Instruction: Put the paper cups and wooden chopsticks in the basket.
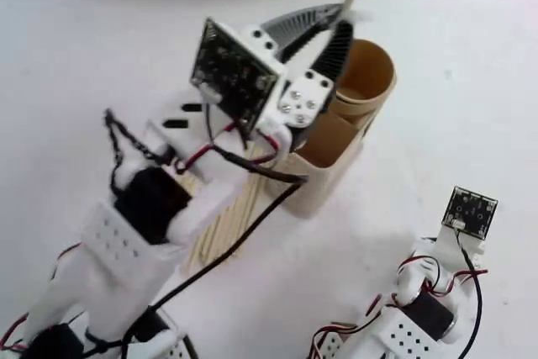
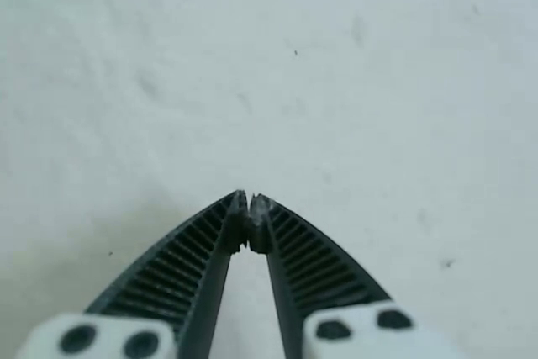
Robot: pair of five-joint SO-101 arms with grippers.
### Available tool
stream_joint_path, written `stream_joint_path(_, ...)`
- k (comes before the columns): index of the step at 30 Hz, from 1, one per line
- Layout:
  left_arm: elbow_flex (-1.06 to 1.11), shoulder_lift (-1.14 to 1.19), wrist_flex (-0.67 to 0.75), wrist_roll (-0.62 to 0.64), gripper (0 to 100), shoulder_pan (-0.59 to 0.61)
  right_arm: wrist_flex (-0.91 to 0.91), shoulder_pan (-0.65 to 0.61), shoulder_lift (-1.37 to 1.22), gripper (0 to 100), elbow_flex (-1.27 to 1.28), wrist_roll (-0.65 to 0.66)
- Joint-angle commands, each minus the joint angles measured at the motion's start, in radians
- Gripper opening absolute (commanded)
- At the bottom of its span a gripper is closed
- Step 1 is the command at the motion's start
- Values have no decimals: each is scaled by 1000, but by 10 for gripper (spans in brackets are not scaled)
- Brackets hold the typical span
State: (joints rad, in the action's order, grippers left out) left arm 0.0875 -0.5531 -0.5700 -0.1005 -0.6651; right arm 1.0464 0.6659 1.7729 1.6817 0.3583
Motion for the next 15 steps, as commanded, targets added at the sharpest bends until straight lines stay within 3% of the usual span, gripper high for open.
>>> stream_joint_path(1, 2, 87, 58, 20, 24, -10, 1, 7, -4, 18, 11, 2)
stream_joint_path(9, 2, 133, -114, 20, 33, 22, -1, 2, -4, 18, 11, 2)
stream_joint_path(15, 2, 133, -181, 17, 111, 25, -1, 5, -4, 18, 11, 2)
